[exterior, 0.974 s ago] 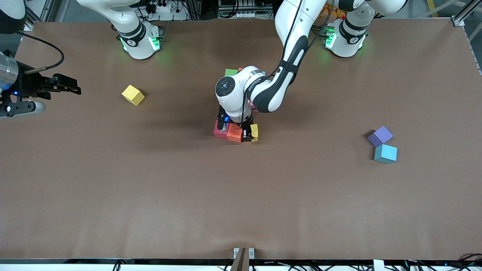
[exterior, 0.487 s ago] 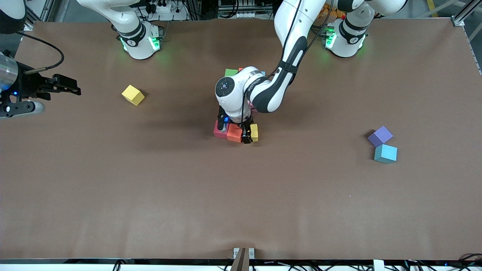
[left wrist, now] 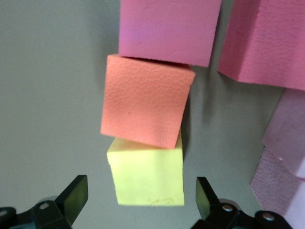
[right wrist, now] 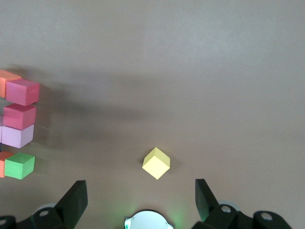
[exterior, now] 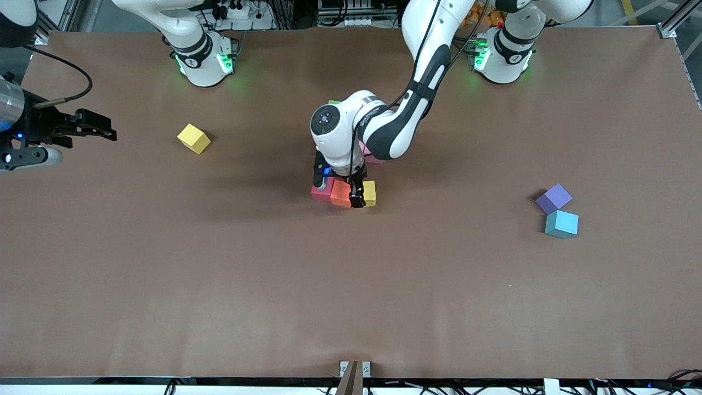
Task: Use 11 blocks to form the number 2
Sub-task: 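Lower the yellow cube beside the orange cube with the left gripper, then open the left gripper and lift it away from the yellow cube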
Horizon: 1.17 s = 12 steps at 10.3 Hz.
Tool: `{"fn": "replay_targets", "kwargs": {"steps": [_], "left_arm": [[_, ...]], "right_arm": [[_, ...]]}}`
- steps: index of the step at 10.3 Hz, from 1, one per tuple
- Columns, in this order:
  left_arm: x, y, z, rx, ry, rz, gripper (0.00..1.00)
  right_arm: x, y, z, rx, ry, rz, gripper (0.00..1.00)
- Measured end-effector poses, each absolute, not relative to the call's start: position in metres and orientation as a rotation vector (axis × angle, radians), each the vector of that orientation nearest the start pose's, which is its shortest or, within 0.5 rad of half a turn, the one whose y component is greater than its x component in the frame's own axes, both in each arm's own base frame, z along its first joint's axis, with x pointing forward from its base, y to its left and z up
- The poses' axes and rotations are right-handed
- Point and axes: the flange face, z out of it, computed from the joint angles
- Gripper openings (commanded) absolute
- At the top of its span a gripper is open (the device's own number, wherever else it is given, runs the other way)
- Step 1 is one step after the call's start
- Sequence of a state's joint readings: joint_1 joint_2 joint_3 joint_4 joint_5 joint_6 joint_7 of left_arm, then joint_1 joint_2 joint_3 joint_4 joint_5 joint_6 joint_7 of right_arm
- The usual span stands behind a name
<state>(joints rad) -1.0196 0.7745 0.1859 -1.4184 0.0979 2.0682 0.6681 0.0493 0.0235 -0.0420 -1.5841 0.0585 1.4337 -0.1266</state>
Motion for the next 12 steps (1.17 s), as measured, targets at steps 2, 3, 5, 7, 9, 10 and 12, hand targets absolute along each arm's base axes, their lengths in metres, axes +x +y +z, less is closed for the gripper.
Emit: {"fn": "replay_targets", "kwargs": {"steps": [2,3,5,7,9,10,12], "left_arm": [[0.479,-0.529,0.27,-2.072,2.045,0.152,1.0],[0.496,-0.511,0.295,-2.116,2.001,0.146,1.0],[0.553,-0.445,0.348,-2.235,1.856,0.086,1.0],[0.598,-0.374,0.395,-2.349,1.703,0.042,1.0],[0.626,-0.295,0.437,-2.47,1.549,0.064,1.0],[0.634,-0.258,0.456,-2.525,1.469,0.069,1.0],[0.65,-0.183,0.482,-2.622,1.308,0.057,1.0]], "right_arm": [[0.531,0.014,0.597,-3.06,-0.218,0.217,1.0],[0.529,0.015,0.599,-3.064,-0.218,0.189,1.0],[0.524,0.023,0.597,-3.075,-0.236,0.114,1.0],[0.512,0.03,0.594,-3.081,-0.252,0.087,1.0],[0.512,0.03,0.599,-3.082,-0.253,0.061,1.0],[0.517,0.03,0.602,-3.082,-0.251,0.039,1.0],[0.53,0.028,0.606,-3.081,-0.25,0.015,1.0]]}}
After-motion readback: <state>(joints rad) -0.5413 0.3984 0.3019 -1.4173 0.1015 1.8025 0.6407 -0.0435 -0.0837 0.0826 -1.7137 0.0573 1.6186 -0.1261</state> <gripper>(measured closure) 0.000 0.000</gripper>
